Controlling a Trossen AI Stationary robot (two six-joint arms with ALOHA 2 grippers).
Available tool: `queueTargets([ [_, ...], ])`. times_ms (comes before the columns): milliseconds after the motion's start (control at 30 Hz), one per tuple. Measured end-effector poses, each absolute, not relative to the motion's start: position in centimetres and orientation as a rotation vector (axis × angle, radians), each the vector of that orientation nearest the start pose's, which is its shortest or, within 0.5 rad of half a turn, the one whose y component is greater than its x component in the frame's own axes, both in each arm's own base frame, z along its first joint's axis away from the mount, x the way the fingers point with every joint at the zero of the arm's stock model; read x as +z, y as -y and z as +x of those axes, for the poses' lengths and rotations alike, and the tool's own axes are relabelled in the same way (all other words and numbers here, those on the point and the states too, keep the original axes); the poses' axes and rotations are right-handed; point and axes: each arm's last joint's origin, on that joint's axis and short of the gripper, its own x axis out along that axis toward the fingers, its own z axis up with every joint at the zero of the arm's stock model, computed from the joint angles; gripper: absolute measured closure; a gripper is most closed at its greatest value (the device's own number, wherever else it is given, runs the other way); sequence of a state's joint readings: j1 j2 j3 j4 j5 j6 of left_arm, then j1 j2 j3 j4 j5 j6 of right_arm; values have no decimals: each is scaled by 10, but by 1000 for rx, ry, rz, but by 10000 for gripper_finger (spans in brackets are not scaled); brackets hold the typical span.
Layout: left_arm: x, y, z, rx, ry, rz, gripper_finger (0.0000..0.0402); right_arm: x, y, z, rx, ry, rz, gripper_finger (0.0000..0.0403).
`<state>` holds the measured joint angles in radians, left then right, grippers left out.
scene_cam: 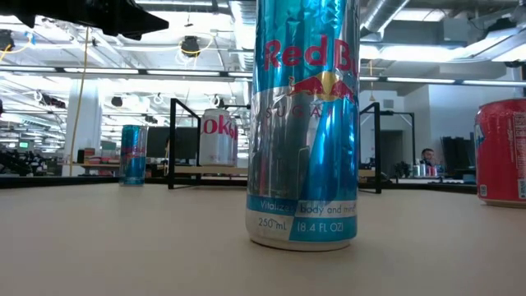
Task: Place canned beverage on shelf
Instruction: Put the pink-white soda can on the shelf aligned with the other pink-white soda can
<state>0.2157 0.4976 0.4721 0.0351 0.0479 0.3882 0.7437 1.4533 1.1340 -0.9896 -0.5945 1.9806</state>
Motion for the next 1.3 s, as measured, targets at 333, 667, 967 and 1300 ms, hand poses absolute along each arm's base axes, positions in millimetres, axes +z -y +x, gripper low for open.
queueTargets([
  [333,284,-27,128,174,-25,396,401,249,-193,185,-598,-1913,1247,90],
  [667,284,-27,128,174,-25,389,401,224,-196,187,-520,-1955,1252,89],
  [967,284,-27,128,174,-23,382,401,223,-193,188,-516,-1900,1219,106],
  [1300,285,-27,128,174,-21,393,401,252,-187,192,-604,-1765,1105,126],
])
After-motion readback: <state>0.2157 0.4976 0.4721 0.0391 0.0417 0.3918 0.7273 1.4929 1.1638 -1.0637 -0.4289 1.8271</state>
